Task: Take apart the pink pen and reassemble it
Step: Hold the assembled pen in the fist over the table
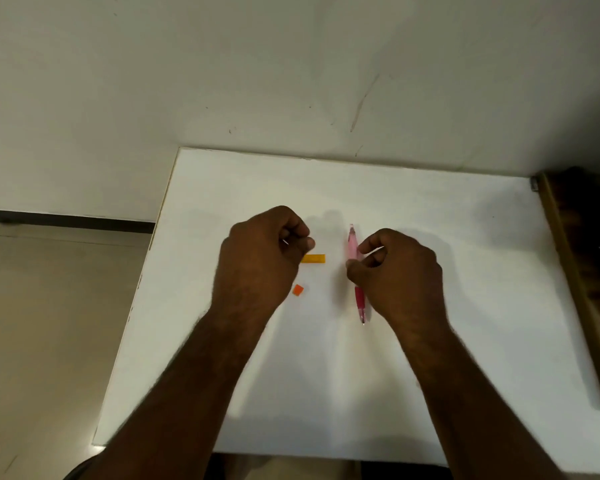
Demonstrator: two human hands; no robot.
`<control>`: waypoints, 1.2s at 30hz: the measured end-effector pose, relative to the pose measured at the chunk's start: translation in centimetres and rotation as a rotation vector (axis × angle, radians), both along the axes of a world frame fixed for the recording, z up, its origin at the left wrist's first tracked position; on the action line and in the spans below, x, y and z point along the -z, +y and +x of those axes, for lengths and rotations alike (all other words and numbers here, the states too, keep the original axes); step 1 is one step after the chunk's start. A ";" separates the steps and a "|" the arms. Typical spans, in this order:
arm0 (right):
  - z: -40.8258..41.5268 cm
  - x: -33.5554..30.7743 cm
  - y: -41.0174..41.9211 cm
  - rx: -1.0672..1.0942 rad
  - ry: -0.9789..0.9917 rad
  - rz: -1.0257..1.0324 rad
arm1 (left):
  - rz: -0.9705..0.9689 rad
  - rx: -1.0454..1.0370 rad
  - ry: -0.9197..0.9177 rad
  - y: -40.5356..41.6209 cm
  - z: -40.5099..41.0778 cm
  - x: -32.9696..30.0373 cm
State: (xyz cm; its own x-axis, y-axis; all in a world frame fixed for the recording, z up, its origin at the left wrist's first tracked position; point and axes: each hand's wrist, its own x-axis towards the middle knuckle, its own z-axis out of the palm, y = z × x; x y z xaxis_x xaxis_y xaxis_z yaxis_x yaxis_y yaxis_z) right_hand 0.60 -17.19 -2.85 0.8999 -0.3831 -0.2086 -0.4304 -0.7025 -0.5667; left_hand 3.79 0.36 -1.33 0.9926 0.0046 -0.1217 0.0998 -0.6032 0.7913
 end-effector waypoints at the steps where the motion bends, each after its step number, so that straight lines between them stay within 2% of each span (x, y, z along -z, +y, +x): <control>1: 0.0 0.2 0.1 -0.014 0.020 -0.022 | 0.050 -0.001 -0.008 0.4 0.1 0.0; 6: -0.1 0.3 0.3 -0.058 0.030 -0.086 | 0.131 -0.011 0.022 1.1 0.4 0.3; 10: -0.3 -0.6 1.1 -0.170 -0.092 -0.198 | 0.090 -0.035 0.014 1.2 0.6 0.4; 12: -0.6 -0.9 2.2 -0.262 -0.134 -0.163 | 0.076 -0.047 0.006 1.3 0.7 0.4; 15: -1.2 -0.3 4.1 -0.402 -0.050 -0.118 | 0.076 -0.059 0.001 1.4 0.8 0.5; 22: -1.9 0.9 5.5 -0.440 -0.071 -0.146 | 0.136 -0.010 0.007 1.5 0.6 0.9; 26: -1.5 0.4 4.9 -0.373 -0.087 -0.084 | 0.225 0.090 -0.004 1.4 0.6 1.3; 32: 0.0 -0.6 1.4 -0.042 -0.130 0.240 | 0.438 0.263 -0.036 0.3 0.0 1.9; 36: 0.3 -0.8 0.1 0.091 -0.155 0.410 | 0.431 0.275 -0.063 0.1 0.1 2.2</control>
